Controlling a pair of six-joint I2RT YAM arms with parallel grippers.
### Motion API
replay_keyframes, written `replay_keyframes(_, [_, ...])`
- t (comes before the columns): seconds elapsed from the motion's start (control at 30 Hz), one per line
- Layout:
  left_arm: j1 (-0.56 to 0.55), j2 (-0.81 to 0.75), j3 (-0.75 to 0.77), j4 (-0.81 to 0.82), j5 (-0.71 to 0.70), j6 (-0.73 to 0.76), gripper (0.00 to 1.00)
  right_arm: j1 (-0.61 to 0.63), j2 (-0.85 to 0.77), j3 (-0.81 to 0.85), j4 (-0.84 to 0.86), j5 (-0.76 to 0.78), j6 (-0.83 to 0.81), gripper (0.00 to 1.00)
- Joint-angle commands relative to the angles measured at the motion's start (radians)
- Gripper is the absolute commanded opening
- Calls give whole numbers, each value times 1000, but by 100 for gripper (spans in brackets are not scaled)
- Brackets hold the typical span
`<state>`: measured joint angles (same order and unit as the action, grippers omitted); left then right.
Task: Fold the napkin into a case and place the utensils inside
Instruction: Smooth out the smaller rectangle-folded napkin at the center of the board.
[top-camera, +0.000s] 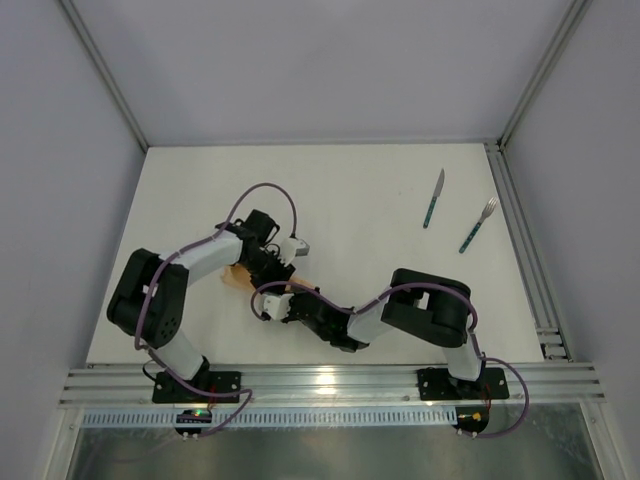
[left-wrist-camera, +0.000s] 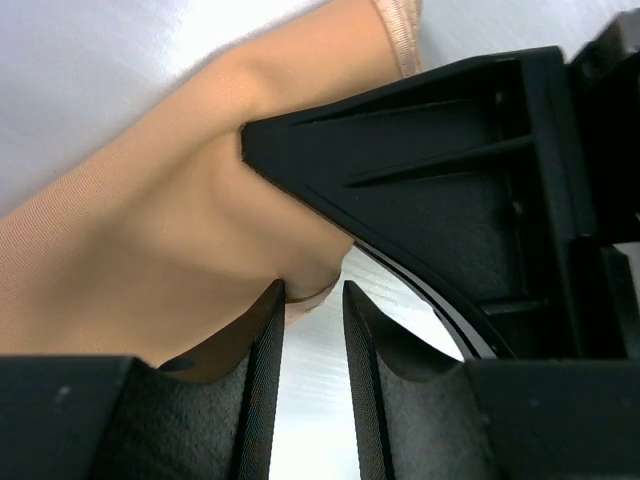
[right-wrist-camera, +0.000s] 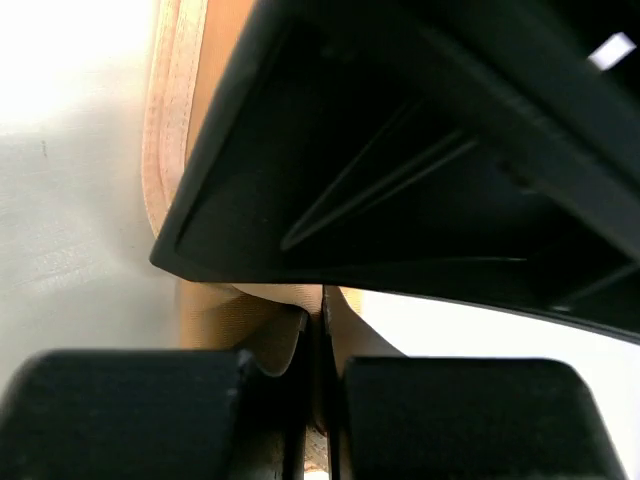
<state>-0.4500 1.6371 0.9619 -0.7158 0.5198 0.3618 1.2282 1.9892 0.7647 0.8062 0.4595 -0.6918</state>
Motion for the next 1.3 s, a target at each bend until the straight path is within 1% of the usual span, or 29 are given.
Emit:
replay_keyframes(0.0, [-4,44,24,3,-58,-34,32,2,-12,15,-45,-55,44,5])
replay_keyframes(0.03, [-4,58,31,6,-78,-37,31,1,-15,15,-47,-53,43,7])
replay_keyframes(0.07, [-4,73,35,7,-90,-37,30,1,-18,15,-55,-50,41,14])
replay_keyframes(0.13, [-4,105,43,9,-104,-34,28,2,-32,13,-68,-50,31,17])
replay_keyframes(0.23, [-6,113,40,24,-106,-34,27,4,-59,4,-97,-68,12,25])
replay_keyframes(0.27, [-6,112,37,30,-107,-37,27,4,-66,2,-114,-73,9,32])
replay_keyframes(0.33, [-6,101,31,41,-109,-37,27,4,-93,-4,-134,-90,-3,40])
replay_keyframes(0.4, [-6,96,21,55,-113,-40,25,4,-112,-18,-159,-108,-11,45])
replay_keyframes(0.5, [-6,93,15,64,-121,-40,24,7,-162,-41,-183,-150,-23,49])
replay_keyframes(0.7, [-6,92,12,62,-98,-29,23,8,-272,-67,-259,-203,-23,50])
replay_keyframes(0.87, [-6,69,0,59,-80,-4,23,8,-395,-74,-383,-310,17,50])
replay_keyframes(0.9, [-6,63,-2,58,-76,-3,23,5,-442,-88,-383,-343,62,50])
replay_keyframes(0.97, [-6,56,-6,59,-73,0,23,-31,-483,-106,-368,-396,138,50])
replay_keyframes(1.0, [-6,53,-8,59,-72,2,24,-54,-512,-125,-349,-442,240,49])
replay_keyframes(1.03, [-6,52,-11,61,-73,3,24,-108,-521,-143,-313,-490,289,44])
replay_keyframes(1.13, [-6,47,-12,61,-76,6,25,-198,-511,-160,-213,-582,455,34])
replay_keyframes(1.17, [-6,46,-14,59,-76,8,25,-213,-503,-160,-187,-594,481,31])
replay_keyframes(1.2, [-6,44,-14,58,-76,8,25,-220,-491,-163,-155,-596,506,24])
replay_keyframes(1.23, [-6,43,-14,56,-79,9,25,-226,-475,-162,-103,-591,530,22])
replay_keyframes(1.27, [-6,40,-14,55,-80,9,25,-228,-439,-157,-92,-584,531,19])
